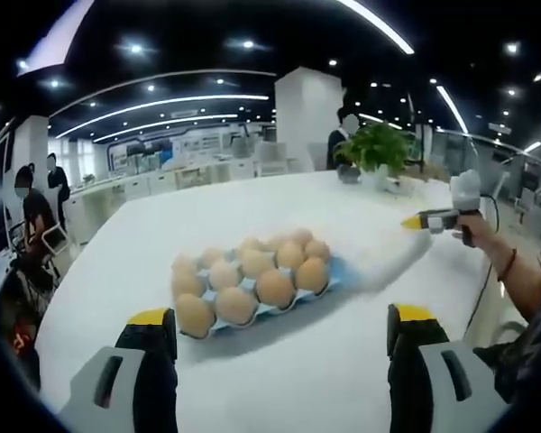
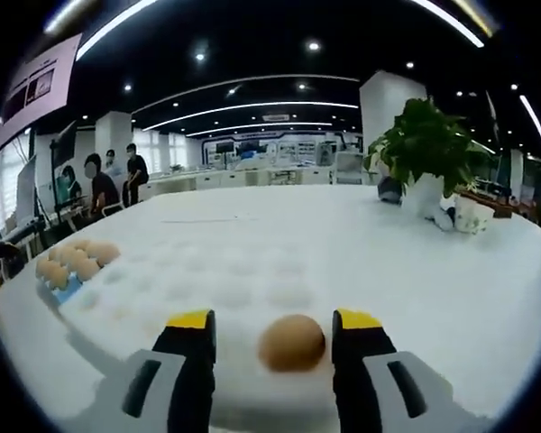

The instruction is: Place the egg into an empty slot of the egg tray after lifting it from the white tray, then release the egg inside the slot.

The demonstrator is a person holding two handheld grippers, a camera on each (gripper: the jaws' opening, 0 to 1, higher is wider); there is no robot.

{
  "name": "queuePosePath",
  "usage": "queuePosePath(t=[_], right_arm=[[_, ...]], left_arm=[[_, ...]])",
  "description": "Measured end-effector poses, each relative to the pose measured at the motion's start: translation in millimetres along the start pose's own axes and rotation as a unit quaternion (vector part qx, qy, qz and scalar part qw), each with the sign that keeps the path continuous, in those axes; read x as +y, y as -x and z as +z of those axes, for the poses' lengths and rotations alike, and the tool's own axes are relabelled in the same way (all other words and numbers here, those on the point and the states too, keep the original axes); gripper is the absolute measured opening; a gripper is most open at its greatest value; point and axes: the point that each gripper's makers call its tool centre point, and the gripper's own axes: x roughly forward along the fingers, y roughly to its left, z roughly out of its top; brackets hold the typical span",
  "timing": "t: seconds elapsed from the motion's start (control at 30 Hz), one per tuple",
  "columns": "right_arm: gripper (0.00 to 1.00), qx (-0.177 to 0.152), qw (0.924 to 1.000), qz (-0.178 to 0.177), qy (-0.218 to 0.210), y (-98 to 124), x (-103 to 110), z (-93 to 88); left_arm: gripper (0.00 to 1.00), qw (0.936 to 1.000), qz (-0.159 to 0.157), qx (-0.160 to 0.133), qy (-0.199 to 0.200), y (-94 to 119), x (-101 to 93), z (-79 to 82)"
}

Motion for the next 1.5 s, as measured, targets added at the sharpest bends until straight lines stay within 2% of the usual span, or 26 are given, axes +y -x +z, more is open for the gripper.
queuePosePath(t=[0.1, 0.13, 0.5, 0.73, 1.17, 1.5], right_arm=[[0.31, -0.004, 0.9998, -0.014, 0.012, 2, -7, -1.5], [0.31, -0.007, 0.9997, -0.010, 0.023, 2, -7, -1.7], [0.30, -0.018, 0.9997, -0.007, 0.018, 2, -6, -1.4], [0.29, -0.015, 0.9994, 0.005, 0.031, 1, -4, -1.2], [0.27, -0.021, 0.9998, -0.006, 0.001, 1, -7, 0.4], [0.27, -0.051, 0.9987, -0.010, 0.001, 11, -6, 19.1]], left_arm=[[0.99, 0.9999, -0.006, -0.011, 0.002, 0, -2.8, 3.8], [0.99, 0.9999, -0.006, -0.012, 0.001, 0, -3.1, 4.2], [0.99, 0.9999, -0.006, -0.013, -0.002, 0, -3.8, 4.5], [0.99, 0.9999, 0.000, -0.010, -0.001, 3, 0.1, 2.4], [0.99, 0.9999, 0.004, -0.012, 0.001, 7, 2.7, 1.5], [0.99, 0.9999, 0.006, -0.014, 0.000, 9, 3.8, 2.7]])
